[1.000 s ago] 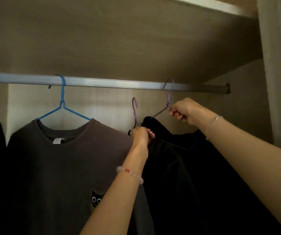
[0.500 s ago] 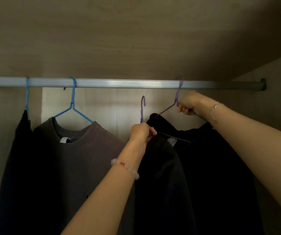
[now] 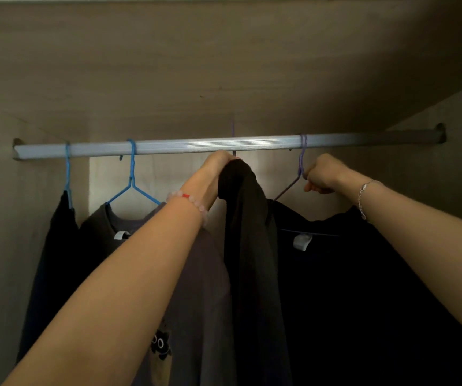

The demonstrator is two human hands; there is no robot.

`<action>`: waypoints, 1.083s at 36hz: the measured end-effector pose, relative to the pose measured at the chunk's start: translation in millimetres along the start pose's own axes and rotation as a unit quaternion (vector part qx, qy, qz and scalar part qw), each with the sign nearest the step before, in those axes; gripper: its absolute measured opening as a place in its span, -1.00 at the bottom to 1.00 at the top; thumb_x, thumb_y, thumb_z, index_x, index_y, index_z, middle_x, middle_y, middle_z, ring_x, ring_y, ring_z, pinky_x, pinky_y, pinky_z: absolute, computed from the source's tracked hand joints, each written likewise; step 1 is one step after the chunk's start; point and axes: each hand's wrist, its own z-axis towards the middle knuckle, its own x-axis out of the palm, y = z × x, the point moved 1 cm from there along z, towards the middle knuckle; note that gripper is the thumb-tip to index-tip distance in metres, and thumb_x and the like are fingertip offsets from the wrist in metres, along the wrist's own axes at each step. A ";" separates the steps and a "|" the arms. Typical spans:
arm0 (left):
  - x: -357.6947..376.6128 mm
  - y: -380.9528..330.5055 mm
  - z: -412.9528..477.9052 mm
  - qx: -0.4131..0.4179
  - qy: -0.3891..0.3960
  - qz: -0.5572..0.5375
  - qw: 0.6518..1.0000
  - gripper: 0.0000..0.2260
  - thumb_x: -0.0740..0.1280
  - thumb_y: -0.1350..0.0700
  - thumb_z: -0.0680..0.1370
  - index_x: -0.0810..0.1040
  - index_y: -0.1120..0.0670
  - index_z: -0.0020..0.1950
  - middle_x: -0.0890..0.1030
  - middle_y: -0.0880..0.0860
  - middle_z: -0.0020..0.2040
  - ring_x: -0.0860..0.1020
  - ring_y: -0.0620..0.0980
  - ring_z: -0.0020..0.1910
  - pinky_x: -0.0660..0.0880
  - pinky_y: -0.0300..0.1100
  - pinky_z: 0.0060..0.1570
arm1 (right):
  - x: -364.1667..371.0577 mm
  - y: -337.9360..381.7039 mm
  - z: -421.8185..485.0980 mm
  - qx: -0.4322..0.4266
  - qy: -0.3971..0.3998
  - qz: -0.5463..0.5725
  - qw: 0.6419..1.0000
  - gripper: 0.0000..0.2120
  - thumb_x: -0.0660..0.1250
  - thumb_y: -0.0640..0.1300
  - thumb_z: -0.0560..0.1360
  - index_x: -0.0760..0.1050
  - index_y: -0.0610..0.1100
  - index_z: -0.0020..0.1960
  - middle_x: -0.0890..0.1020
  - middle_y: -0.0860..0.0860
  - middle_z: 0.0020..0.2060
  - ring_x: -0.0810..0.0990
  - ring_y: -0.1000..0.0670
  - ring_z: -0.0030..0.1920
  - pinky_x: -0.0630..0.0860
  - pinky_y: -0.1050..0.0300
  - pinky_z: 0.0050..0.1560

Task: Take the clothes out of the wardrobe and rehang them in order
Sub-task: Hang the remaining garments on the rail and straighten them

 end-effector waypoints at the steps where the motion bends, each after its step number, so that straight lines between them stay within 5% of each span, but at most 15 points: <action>1: -5.0 1.1 1.1 0.011 0.000 0.002 1.000 -0.78 0.16 0.26 0.59 0.56 0.20 -0.15 0.47 0.04 -0.58 0.57 0.07 -0.23 0.40 -0.14 0.02 | -0.2 -0.9 -1.6 -0.006 0.000 -0.004 1.000 -0.77 0.32 -0.30 0.49 0.54 -0.40 0.09 0.66 -0.28 -0.01 0.53 -0.13 -0.22 0.52 -0.01 -0.05; 4: -12.0 11.8 4.9 0.020 0.032 0.023 0.999 -0.46 0.08 0.35 0.53 0.40 0.13 -0.66 0.34 -0.04 -0.75 0.36 -0.10 -0.72 0.34 -0.26 -0.40 | -0.4 -3.8 -11.9 -0.023 -0.010 -0.015 1.000 -0.77 0.26 -0.29 0.51 0.55 -0.34 0.12 0.68 -0.22 -0.02 0.58 -0.10 -0.15 0.55 -0.04 0.07; 8: -18.1 32.0 3.7 0.048 0.047 0.033 0.997 -0.35 0.04 0.44 0.49 0.35 0.13 -0.82 0.37 -0.04 -0.75 0.36 -0.16 -0.75 0.33 -0.30 -0.43 | 2.9 -8.7 -23.2 -0.040 -0.048 -0.058 0.996 -0.75 0.26 -0.30 0.46 0.57 -0.24 0.12 0.68 -0.20 -0.06 0.65 -0.16 -0.04 0.57 -0.05 0.08; 12: -26.2 51.3 -0.2 0.024 0.055 -0.015 0.998 -0.49 0.14 0.42 0.53 0.51 0.22 -0.61 0.44 -0.01 -0.71 0.40 -0.17 -0.74 0.38 -0.38 -0.57 | 5.3 -12.9 -30.3 -0.043 -0.072 -0.112 0.990 -0.65 0.27 -0.30 0.41 0.56 -0.17 0.17 0.66 -0.20 0.01 0.62 -0.21 0.05 0.56 -0.06 0.11; 16: -24.2 55.2 -7.9 -0.033 0.043 -0.111 0.992 -0.77 0.17 0.33 0.57 0.45 0.26 -0.29 0.45 0.01 -0.65 0.39 -0.15 -0.71 0.40 -0.38 -0.57 | 4.0 -17.3 -36.5 -0.043 -0.074 -0.120 0.989 -0.66 0.31 -0.30 0.41 0.55 -0.19 0.18 0.66 -0.21 -0.01 0.63 -0.21 0.02 0.57 -0.07 0.09; 21: -27.8 57.4 -17.8 -0.038 0.058 -0.145 0.987 -0.83 0.24 0.27 0.55 0.53 0.24 -0.22 0.51 0.04 -0.48 0.47 -0.14 -0.60 0.47 -0.31 -0.46 | -0.4 -17.7 -41.4 -0.046 -0.040 -0.093 0.994 -0.65 0.22 -0.36 0.48 0.50 -0.26 0.25 0.66 -0.21 0.05 0.64 -0.19 0.03 0.55 0.01 0.08; 26: -45.8 46.7 -17.8 -0.042 0.074 -0.058 0.995 -0.89 0.30 0.28 0.52 0.56 0.25 -0.19 0.52 0.06 -0.44 0.47 -0.10 -0.48 0.48 -0.32 -0.35 | -7.5 -12.8 -48.7 -0.057 0.007 -0.029 0.998 -0.68 0.17 -0.38 0.51 0.45 -0.37 0.24 0.61 -0.29 0.09 0.58 -0.07 -0.25 0.56 0.08 -0.15; 30: -58.8 44.9 -25.6 -0.035 0.118 -0.045 0.991 -0.92 0.31 0.29 0.51 0.59 0.28 -0.08 0.60 0.05 -0.41 0.55 -0.14 -0.50 0.56 -0.37 -0.39 | -5.1 -15.6 -49.5 -0.045 0.010 -0.037 0.998 -0.57 0.02 -0.40 0.52 0.35 -0.30 0.36 0.61 -0.28 0.10 0.66 -0.18 -0.02 0.56 -0.07 0.08; 35: -57.5 48.5 -32.3 0.000 0.120 -0.026 0.992 -0.91 0.33 0.28 0.50 0.61 0.28 -0.07 0.66 0.00 -0.43 0.62 -0.13 -0.41 0.59 -0.36 -0.33 | -1.9 -16.5 -58.7 -0.071 -0.050 -0.129 0.988 -0.57 0.14 -0.30 0.48 0.44 -0.19 0.32 0.63 -0.23 0.06 0.60 -0.24 0.06 0.53 0.02 0.06; 39: -58.2 54.0 -36.5 0.042 0.099 0.012 0.994 -0.77 0.41 0.20 0.45 0.62 0.26 0.07 0.67 0.12 -0.13 0.61 -0.03 -0.19 0.59 -0.31 -0.28 | 1.8 -21.2 -62.7 -0.083 -0.072 -0.175 0.978 -0.55 0.14 -0.25 0.46 0.43 -0.16 0.34 0.57 -0.24 0.13 0.55 -0.27 0.09 0.48 0.04 -0.02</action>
